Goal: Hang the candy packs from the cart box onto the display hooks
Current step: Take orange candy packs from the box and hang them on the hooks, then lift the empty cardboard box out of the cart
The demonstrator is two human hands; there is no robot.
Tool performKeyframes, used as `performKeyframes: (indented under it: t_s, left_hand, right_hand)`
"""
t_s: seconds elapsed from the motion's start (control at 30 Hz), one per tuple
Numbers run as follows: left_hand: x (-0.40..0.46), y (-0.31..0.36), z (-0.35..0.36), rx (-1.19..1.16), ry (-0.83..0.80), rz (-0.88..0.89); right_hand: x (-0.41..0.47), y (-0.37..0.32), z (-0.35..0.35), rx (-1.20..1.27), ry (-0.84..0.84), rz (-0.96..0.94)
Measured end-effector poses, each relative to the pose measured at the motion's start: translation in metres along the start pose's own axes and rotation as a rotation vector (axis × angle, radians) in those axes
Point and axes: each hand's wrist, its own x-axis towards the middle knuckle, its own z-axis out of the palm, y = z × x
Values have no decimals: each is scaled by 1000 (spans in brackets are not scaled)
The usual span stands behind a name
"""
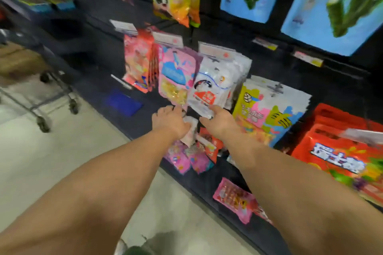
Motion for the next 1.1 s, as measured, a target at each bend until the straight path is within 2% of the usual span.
performKeyframes:
  t_s: [0.07,0.23,0.5,0.77,1.1]
  left_hand:
    - [5,-65,-27,18,56,-111]
    - [22,-204,-90,4,138,-316]
    - [24,-414,-182,28,245,-575]
    - [67,-531,-210,23,254,-693]
    - [222,-656,-244,-27,230,-840]
  right_hand:
    - [17,-61,36,-76,-50,-138]
    - [51,-195,108,-197,-92,-327]
    - [83,-411,232,-208,-218,-529]
    - [143,-521,321,-222,-322,-585]
    - [314,-647,407,-255,-385,-619]
